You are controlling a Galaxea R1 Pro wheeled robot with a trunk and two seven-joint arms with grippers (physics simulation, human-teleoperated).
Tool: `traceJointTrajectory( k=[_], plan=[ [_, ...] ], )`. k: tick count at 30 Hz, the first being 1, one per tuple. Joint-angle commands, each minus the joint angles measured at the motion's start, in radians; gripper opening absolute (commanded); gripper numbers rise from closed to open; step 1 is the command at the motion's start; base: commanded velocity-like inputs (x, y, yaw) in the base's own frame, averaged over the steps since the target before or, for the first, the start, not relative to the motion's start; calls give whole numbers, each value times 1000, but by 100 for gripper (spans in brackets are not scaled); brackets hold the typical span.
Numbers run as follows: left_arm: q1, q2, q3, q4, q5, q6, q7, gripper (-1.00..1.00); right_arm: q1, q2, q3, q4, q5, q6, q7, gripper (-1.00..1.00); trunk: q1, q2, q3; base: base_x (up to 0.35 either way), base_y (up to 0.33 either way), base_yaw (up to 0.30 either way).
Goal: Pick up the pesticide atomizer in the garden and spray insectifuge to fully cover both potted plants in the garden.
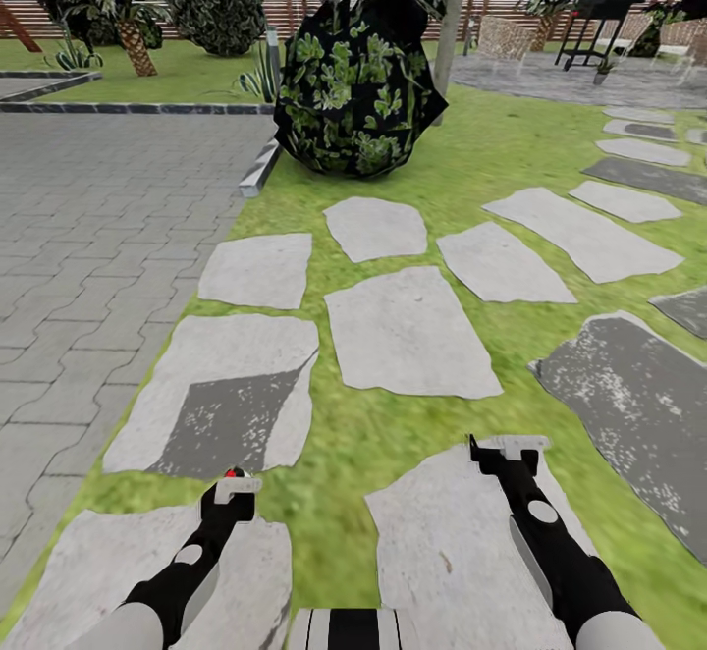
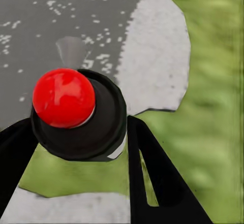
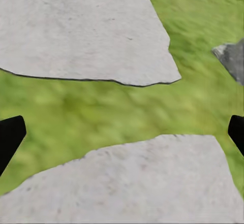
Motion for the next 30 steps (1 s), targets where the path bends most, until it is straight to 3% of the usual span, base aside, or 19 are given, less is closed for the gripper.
traceJointTrajectory(
  k=[1, 4, 6, 11, 15, 30],
  plan=[
    [0, 1, 0, 1, -3, -3, -1, -100, 0, -6, 1, 1, 1, -3, -3, 100, -1, 0, 4, 0, 0, -261],
    [12, 3, -4, 8, -8, -2, -4, -100, 12, -29, 2, 4, 2, -4, -3, 100, -2, 1, 19, 0, 0, -261],
    [31, 4, -8, 13, -9, -2, -6, -100, 55, -36, 1, 5, 1, -8, -3, 100, -3, 1, 28, 0, 0, -261],
    [58, 5, -9, 15, -8, -2, -4, -100, 131, -36, 1, 8, 0, -57, -3, 100, -5, 2, 52, 0, 0, -261],
    [76, 5, -8, 16, -10, -2, 2, -100, 207, -27, 2, 10, -3, -113, -4, 100, -20, 30, 68, 0, 0, -261],
    [81, 4, -4, 16, -10, -2, 3, -100, 226, -23, 2, 106, -4, -125, -5, 100, -78, 135, 129, 0, 0, -261]
  ],
)
